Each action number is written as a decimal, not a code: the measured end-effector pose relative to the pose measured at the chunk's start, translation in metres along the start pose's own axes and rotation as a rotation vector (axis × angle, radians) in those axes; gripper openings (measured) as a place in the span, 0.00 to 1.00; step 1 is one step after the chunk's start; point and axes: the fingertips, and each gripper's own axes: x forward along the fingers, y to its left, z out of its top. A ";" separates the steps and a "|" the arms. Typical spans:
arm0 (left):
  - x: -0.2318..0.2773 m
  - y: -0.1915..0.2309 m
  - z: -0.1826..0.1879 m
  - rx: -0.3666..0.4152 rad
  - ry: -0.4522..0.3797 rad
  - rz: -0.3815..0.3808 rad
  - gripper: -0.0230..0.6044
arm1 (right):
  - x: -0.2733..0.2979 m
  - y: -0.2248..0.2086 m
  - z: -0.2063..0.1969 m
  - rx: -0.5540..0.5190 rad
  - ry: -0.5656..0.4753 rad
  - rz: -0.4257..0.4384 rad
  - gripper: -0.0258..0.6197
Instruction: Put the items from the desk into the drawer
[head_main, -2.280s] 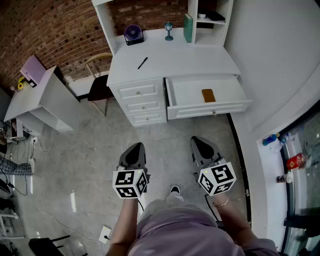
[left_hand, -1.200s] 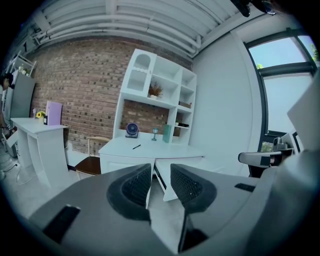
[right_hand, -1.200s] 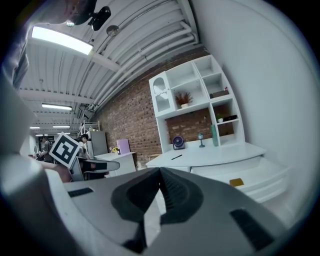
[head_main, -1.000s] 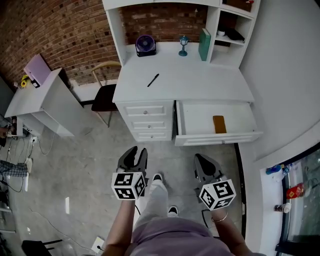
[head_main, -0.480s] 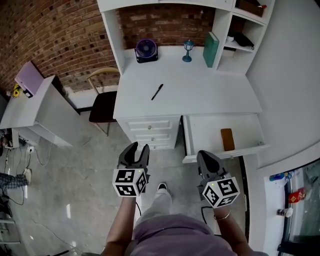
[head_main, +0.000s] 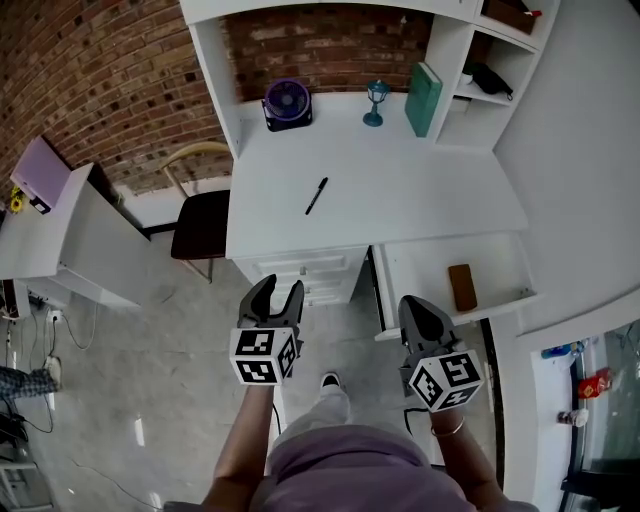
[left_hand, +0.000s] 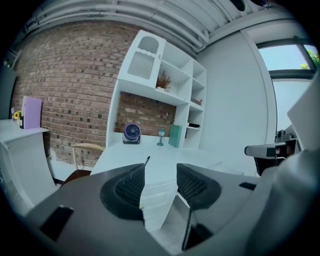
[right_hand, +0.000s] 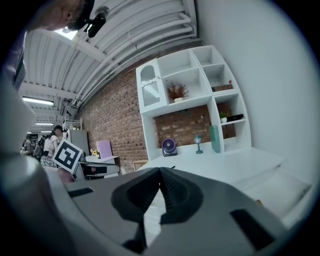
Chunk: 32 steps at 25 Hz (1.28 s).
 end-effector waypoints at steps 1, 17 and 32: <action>0.004 0.002 0.001 0.004 0.003 -0.007 0.33 | 0.004 0.000 0.002 0.000 -0.001 -0.005 0.05; 0.065 0.025 0.003 0.048 0.066 -0.007 0.34 | 0.051 -0.024 0.015 -0.025 0.003 -0.034 0.05; 0.162 0.049 0.011 0.079 0.124 0.017 0.34 | 0.110 -0.075 0.026 -0.018 0.010 -0.038 0.05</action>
